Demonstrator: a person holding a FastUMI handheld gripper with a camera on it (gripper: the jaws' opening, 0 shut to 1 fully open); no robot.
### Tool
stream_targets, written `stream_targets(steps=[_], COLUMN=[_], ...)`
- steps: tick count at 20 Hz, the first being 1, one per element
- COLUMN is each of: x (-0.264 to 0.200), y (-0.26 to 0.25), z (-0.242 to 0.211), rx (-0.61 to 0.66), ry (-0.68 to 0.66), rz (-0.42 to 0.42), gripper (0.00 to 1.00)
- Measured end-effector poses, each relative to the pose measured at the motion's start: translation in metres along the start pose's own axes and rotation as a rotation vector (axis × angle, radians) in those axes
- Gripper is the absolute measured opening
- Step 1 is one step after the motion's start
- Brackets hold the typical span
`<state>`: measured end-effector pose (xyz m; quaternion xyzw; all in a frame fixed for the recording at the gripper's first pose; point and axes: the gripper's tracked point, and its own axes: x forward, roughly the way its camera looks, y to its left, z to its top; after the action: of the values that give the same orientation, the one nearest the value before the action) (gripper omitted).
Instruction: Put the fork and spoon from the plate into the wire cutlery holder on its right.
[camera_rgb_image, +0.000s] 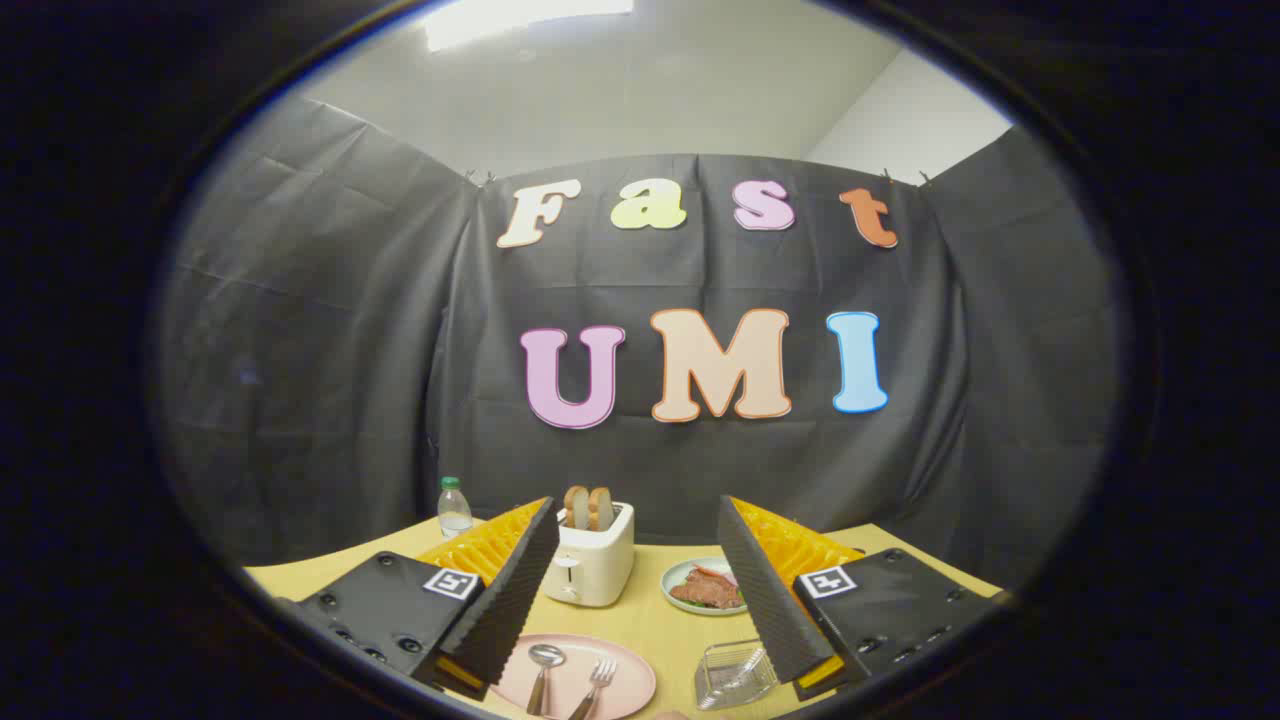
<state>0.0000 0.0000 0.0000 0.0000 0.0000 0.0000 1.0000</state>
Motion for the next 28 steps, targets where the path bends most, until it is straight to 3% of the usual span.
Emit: stream_targets(steps=[20, 28], x=[0.004, 0.006], y=[0.011, 0.019], z=[-0.011, -0.05], rx=[0.002, -0.013], ry=[0.025, 0.12], rz=[0.046, 0.065], gripper=[1.0, 1.0])
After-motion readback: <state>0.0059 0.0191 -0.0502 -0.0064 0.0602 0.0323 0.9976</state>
